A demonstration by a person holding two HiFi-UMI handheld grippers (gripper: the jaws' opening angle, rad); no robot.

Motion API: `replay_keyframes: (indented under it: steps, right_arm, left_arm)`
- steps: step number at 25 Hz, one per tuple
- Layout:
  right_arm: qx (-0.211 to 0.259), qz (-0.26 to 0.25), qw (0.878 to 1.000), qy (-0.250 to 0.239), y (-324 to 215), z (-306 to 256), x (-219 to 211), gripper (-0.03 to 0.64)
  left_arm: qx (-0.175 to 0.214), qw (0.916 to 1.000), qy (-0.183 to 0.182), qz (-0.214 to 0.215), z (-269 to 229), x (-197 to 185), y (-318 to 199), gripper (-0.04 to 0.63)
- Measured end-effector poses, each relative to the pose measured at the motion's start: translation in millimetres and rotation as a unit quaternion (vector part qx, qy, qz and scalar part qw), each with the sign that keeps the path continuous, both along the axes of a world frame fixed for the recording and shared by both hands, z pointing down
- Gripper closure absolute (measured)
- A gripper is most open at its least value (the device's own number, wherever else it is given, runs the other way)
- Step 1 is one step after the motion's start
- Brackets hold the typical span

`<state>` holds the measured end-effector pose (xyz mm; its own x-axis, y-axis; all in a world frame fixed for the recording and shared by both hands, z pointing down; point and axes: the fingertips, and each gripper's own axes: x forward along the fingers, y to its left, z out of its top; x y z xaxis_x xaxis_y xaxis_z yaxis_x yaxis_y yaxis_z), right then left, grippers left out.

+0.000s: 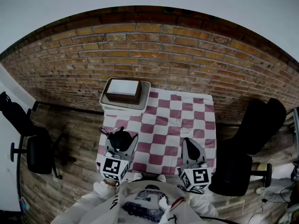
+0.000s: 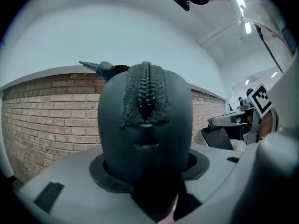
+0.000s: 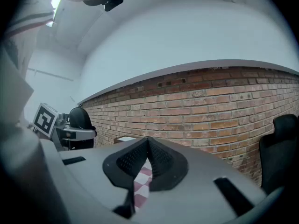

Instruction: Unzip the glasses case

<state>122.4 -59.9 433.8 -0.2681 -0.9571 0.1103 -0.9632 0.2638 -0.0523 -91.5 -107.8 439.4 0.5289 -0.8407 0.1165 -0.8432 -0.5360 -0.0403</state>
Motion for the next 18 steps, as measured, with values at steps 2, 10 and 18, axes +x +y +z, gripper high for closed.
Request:
replay_keyframes:
  steps: [2, 10, 18]
  right_arm:
    - [0.001, -0.004, 1.0, 0.005, 0.7, 0.2, 3.4, 0.603]
    - [0.001, -0.017, 1.0, -0.003, 5.4, 3.4, 20.8, 0.603]
    - [0.006, -0.047, 0.999, -0.008, 7.7, 7.4, 39.6, 0.603]
  left_arm:
    - [-0.001, 1.0, -0.001, -0.001, 0.0, 3.4, 1.3, 0.339]
    - [-0.018, 0.9998, -0.009, -0.008, 3.3, 21.7, 7.9, 0.339]
    - [0.013, 0.9997, -0.005, -0.02, -10.3, 42.4, 13.5, 0.339]
